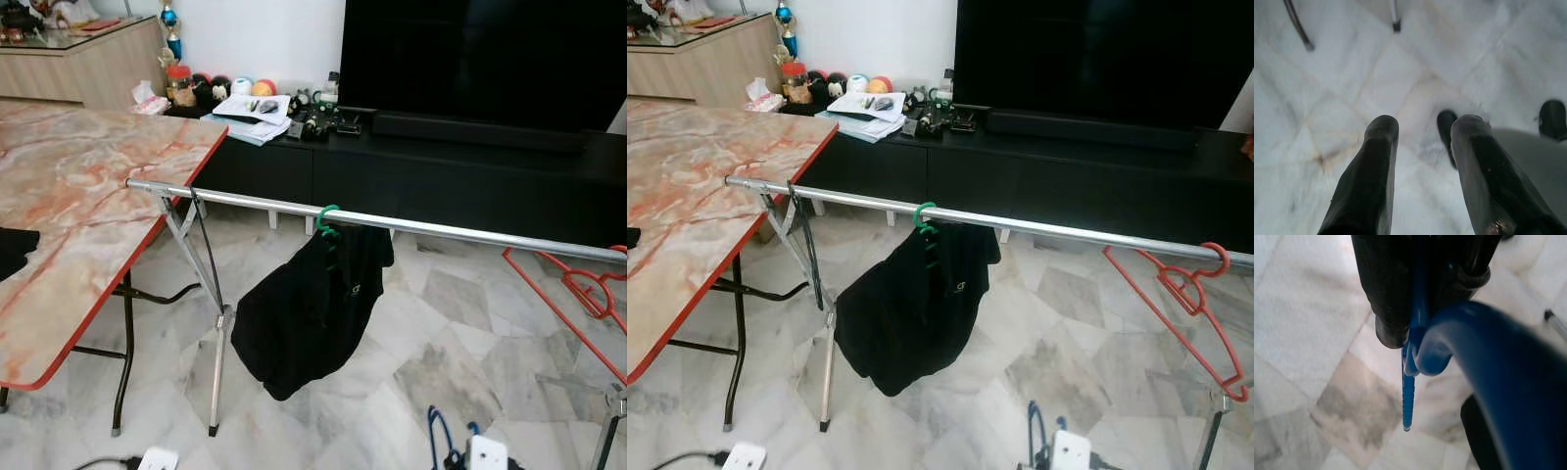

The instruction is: Hang hanger

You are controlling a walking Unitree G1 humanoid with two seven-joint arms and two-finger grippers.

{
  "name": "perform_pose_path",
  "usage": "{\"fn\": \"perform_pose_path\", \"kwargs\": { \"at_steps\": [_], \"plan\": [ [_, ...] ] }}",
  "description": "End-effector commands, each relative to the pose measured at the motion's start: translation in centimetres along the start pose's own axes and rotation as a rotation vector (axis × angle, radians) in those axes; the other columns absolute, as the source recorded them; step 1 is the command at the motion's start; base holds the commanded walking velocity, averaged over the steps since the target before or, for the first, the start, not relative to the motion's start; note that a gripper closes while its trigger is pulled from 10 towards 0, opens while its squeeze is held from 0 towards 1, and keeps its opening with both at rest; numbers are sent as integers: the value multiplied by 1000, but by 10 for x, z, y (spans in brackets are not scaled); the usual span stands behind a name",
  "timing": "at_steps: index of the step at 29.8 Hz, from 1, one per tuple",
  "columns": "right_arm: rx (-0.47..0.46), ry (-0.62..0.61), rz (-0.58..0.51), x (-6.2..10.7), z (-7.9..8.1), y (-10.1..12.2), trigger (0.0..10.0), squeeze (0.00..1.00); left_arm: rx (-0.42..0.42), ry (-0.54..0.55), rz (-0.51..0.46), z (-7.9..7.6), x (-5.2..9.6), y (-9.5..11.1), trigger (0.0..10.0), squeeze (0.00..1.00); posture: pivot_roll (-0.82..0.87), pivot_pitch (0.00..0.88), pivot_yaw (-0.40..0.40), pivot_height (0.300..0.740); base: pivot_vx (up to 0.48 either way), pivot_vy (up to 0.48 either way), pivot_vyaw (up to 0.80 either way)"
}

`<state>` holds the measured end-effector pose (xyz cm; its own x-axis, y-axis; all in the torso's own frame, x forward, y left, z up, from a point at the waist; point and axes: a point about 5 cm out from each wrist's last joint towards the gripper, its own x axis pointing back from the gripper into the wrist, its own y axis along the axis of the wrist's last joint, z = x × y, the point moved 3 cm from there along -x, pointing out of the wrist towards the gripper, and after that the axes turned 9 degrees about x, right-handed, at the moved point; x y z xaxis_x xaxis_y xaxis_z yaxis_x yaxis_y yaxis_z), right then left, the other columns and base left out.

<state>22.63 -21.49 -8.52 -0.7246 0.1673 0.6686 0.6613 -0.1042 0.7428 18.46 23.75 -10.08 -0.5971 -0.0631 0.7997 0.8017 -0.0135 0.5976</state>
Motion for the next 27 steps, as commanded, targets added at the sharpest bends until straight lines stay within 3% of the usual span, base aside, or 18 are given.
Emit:
{"fn": "perform_pose_path", "kwargs": {
  "at_steps": [1, 6, 12, 17, 25, 27],
  "plan": [
    [-29, -2, -23, -1, 3, 6, 10000, 0, 3, 3, 25, -3, 0, -7, 10000, 0, 50, 79, -12, 740, 0, 0, 0],
    [10, 23, -47, -2, 9, 12, 10000, 0, -28, -5, 9, -10, -2, -4, 10000, 0, 53, 88, -18, 740, 0, -288, 0],
    [13, 23, -144, -6, 13, 38, 10000, 0, -49, -13, 17, -15, -4, -5, 10000, 0, 49, 88, -16, 740, 0, -405, 0],
    [9, 38, -221, -10, 19, 64, 10000, 0, -45, -20, 8, -17, -3, -5, 10000, 0, 50, 89, -21, 740, 0, 0, 0],
    [13, 57, -265, -10, 26, 74, 10000, 0, -26, -40, 30, -22, -2, -13, 10000, 0, 45, 84, -23, 740, 0, 0, 0],
    [18, 67, -266, -9, 29, 73, 10000, 0, -64, -45, 32, -23, -2, -15, 10000, 0, 46, 82, -26, 740, 278, 0, 0]
  ]
}}
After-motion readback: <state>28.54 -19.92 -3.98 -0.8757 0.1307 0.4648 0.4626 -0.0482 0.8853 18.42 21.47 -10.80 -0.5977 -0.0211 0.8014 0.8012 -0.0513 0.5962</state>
